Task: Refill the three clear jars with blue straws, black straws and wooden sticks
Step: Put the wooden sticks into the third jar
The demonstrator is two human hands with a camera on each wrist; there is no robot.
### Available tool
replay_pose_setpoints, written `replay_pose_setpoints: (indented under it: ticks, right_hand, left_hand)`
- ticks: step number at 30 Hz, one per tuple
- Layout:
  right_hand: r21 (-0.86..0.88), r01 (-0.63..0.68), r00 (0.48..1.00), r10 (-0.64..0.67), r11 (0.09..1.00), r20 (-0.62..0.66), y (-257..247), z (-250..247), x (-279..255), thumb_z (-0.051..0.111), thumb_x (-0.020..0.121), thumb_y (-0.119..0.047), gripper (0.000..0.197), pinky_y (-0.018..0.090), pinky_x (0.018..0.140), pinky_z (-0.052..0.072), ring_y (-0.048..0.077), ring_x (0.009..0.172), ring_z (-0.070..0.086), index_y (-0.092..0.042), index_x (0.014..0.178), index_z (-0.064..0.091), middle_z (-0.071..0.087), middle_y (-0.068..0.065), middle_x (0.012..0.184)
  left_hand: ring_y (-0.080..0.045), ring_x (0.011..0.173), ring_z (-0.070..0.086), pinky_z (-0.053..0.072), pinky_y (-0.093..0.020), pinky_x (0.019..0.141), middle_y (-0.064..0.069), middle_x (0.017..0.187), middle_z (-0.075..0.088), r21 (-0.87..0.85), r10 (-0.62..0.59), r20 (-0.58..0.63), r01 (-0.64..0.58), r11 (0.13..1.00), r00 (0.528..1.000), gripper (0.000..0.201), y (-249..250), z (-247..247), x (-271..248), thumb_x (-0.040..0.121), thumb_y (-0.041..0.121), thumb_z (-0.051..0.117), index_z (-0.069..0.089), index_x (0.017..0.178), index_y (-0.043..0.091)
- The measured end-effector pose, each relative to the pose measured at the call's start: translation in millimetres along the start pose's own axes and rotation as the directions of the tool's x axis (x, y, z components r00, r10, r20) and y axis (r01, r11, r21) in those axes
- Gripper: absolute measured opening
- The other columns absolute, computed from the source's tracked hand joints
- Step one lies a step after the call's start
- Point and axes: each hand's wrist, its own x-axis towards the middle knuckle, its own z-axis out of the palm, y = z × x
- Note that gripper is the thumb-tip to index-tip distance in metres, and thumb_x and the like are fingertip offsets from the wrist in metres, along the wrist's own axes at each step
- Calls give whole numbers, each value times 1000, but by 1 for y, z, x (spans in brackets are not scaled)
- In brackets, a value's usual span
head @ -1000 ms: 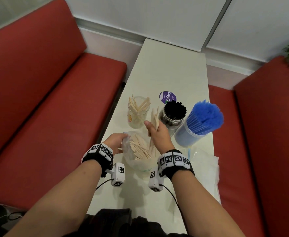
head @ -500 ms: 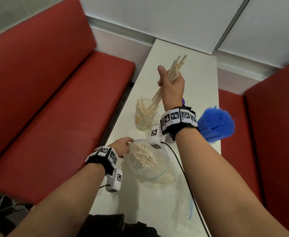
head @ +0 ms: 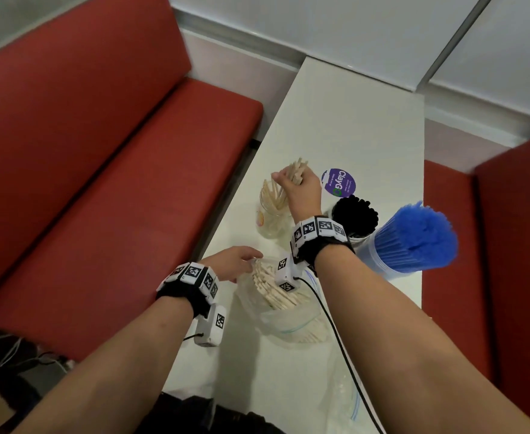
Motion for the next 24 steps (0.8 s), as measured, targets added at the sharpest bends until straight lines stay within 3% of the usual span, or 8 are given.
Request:
replay_pose_setpoints:
  ticks: [5,8,11,14,16,19,21,24]
  right_hand:
    - [-11,238,968,-238,971,-75,-10,-1,5,71,86,-8,14,21,78,47,1,76,57,-19,87,63,65,-12,82]
    - [-196,388,920,-392,900,20,-8,3,4,59,98,-13,13,36,107,42,13,109,61,-13,108,67,69,-1,110]
    - [-624,396,917,-250,674,312,12,10,-3,41,108,-39,49,48,126,5,27,153,21,-12,149,45,39,9,158]
    - [-810,419,903,-98,411,418,33,13,-12,28,105,-57,74,50,125,-6,27,157,0,-11,161,13,16,5,168]
    - [-797,442,891,-100,410,443,32,12,-13,29,106,-55,72,51,125,-7,29,157,-1,-13,162,12,15,6,169]
    - [-697,472,879,-349,540,325,17,6,-16,44,107,-32,49,54,124,9,37,151,24,-14,152,42,40,14,156]
    - [-587,509,829,-542,629,138,8,2,-25,54,100,-18,37,52,112,32,35,128,50,-13,135,62,61,13,130]
    - [-434,532,827,-556,728,82,6,-5,-47,53,95,-15,24,44,88,47,26,98,60,-13,113,69,66,5,104]
  left_hand:
    - [-15,106,57,52,-23,75,4,129,52,28,-12,38,11,1000,999,51,-2,-3,2,94,5,47,53,141,24]
    - [-16,111,57,55,-31,86,5,130,52,36,-17,41,16,999,999,51,-3,-4,4,94,4,46,54,140,25]
    - [-17,116,56,54,-34,89,5,132,55,43,-23,43,21,999,999,50,-3,-5,3,95,5,46,55,139,26]
    - [-17,116,55,53,-30,83,3,133,56,37,-23,46,22,999,999,46,-2,-5,2,96,8,46,54,139,24]
    - [-19,116,56,53,-32,85,0,132,57,6,-23,35,23,1000,999,44,-3,-5,2,99,10,47,53,141,21]
    - [-29,116,60,53,-41,97,-15,131,59,-148,-63,-56,54,987,996,42,-7,0,4,100,8,51,50,142,12]
    - [-33,117,62,54,-42,98,-20,129,60,-222,-102,-111,75,972,989,43,-10,2,5,100,14,59,49,141,6]
    - [-34,110,68,57,-43,93,-20,122,67,-196,-121,-46,110,974,992,42,-14,6,6,91,18,72,59,128,3]
